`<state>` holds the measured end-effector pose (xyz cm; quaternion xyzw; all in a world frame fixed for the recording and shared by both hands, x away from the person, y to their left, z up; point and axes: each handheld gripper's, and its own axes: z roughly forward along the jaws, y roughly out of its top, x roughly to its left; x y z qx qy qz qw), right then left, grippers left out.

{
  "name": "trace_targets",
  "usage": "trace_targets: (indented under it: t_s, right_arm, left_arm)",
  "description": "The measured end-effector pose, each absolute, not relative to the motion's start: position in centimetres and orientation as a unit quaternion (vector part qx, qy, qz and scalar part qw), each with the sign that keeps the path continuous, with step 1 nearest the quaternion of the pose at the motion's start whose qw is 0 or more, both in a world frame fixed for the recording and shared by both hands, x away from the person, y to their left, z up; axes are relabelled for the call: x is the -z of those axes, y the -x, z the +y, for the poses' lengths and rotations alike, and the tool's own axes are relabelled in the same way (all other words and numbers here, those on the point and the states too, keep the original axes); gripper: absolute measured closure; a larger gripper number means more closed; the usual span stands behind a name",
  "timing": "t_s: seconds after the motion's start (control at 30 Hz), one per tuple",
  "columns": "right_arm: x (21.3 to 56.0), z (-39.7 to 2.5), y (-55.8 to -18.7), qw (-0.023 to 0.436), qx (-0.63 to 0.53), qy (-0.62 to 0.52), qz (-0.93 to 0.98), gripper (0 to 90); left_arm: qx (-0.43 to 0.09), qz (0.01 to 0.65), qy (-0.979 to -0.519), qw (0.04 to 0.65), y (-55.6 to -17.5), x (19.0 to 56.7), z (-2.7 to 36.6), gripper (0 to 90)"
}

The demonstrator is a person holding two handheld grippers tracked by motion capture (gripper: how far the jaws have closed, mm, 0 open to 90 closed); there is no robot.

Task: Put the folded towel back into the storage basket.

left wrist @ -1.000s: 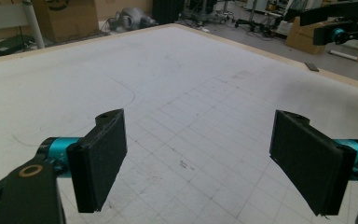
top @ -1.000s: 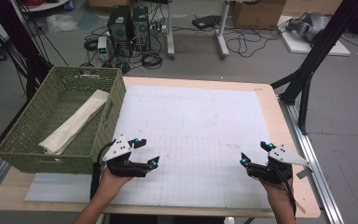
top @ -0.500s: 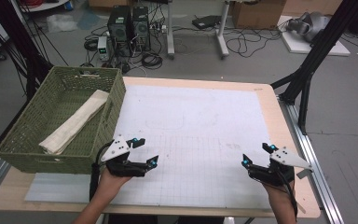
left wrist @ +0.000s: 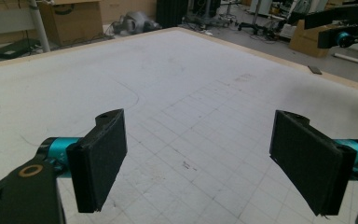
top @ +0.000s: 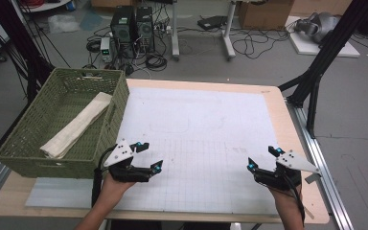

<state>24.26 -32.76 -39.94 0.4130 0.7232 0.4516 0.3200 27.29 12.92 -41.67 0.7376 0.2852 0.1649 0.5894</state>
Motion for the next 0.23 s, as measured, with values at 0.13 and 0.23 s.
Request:
trace_targets:
  t_s: [0.13, 0.23]
  right_arm:
    - [39.96, -32.74, -24.3, 0.32, -0.451, -0.412, 0.724, 16.6]
    - [39.99, -32.76, -24.35, 0.319, -0.451, -0.414, 0.724, 16.6]
  left_arm:
    - [-0.165, 0.285, -0.738, 0.588, -27.34, 41.69, 12.95, 19.2]
    - [-0.166, 0.286, -0.738, 0.588, -27.32, 41.68, 12.99, 19.2]
